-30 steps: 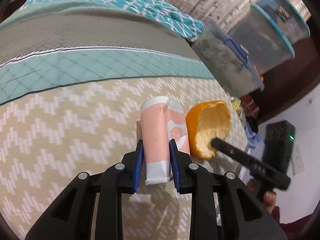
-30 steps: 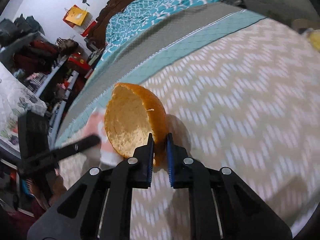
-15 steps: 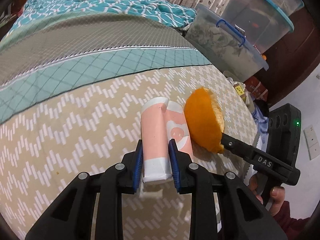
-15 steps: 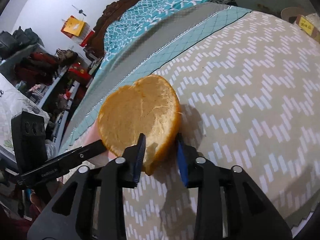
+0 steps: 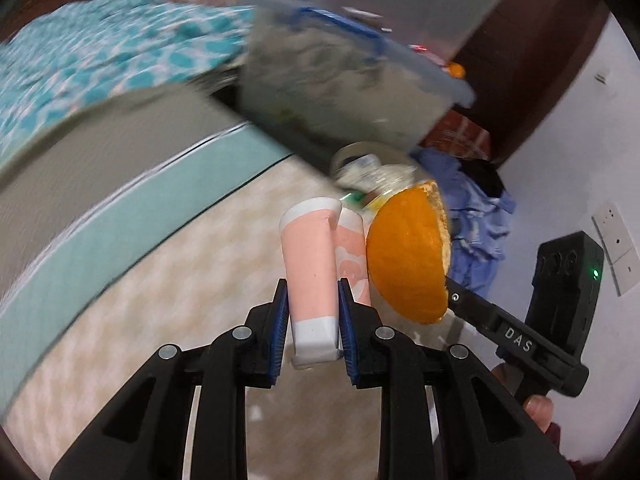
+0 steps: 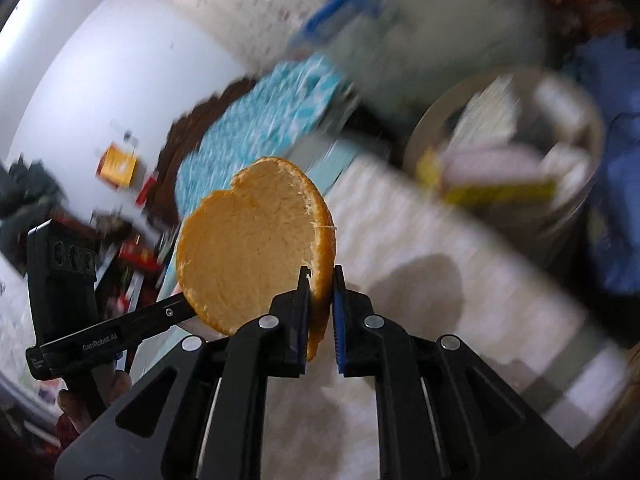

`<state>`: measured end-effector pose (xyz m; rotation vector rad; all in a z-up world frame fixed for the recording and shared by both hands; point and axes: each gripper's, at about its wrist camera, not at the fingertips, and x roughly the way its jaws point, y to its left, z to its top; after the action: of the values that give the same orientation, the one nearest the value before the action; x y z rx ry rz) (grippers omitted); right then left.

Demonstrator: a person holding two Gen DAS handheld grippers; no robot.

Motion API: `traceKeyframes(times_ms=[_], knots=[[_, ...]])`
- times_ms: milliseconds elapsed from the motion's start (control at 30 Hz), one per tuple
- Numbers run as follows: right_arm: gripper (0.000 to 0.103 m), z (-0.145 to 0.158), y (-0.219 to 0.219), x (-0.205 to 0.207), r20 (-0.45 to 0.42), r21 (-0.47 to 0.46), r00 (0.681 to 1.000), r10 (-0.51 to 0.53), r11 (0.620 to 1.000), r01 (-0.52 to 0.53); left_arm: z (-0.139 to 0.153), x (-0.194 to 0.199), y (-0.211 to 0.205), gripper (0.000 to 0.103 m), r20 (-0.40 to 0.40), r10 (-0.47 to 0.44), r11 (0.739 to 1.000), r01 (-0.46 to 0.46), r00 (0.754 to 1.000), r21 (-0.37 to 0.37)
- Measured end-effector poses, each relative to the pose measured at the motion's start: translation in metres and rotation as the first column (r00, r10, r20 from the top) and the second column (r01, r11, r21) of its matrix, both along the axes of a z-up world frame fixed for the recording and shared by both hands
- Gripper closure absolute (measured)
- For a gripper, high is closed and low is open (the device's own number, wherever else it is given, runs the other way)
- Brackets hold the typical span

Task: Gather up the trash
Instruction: 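Carry the cup and orange peel over the wastebasket and open both grippers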

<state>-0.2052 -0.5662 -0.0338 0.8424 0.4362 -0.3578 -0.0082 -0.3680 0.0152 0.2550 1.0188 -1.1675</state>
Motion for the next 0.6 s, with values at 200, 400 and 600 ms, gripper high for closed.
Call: traceKeyframes(times_ms=[200, 400, 600], knots=[[0.09, 0.009, -0.075, -0.028, 0.008, -0.046, 0.985, -0.172, 0.984, 0.172, 0.014, -0.02, -0.125, 0.081, 0.043, -0.129, 0.992, 0.129, 0.991, 0.006], [0.087, -0.023, -0.122, -0.022, -0.115, -0.034, 0.966, -0.233, 0.972, 0.231, -0.017, -0.027, -0.206, 0.07, 0.081, -0.16, 0.985, 0.154, 0.984, 0.074], [0.029, -0.033, -0.122, -0.024, -0.157, -0.065, 0.953, -0.26, 0.965, 0.252, -0.042, -0.016, -0.231, 0.042, 0.085, -0.081, 0.99, 0.07, 0.993, 0.121]])
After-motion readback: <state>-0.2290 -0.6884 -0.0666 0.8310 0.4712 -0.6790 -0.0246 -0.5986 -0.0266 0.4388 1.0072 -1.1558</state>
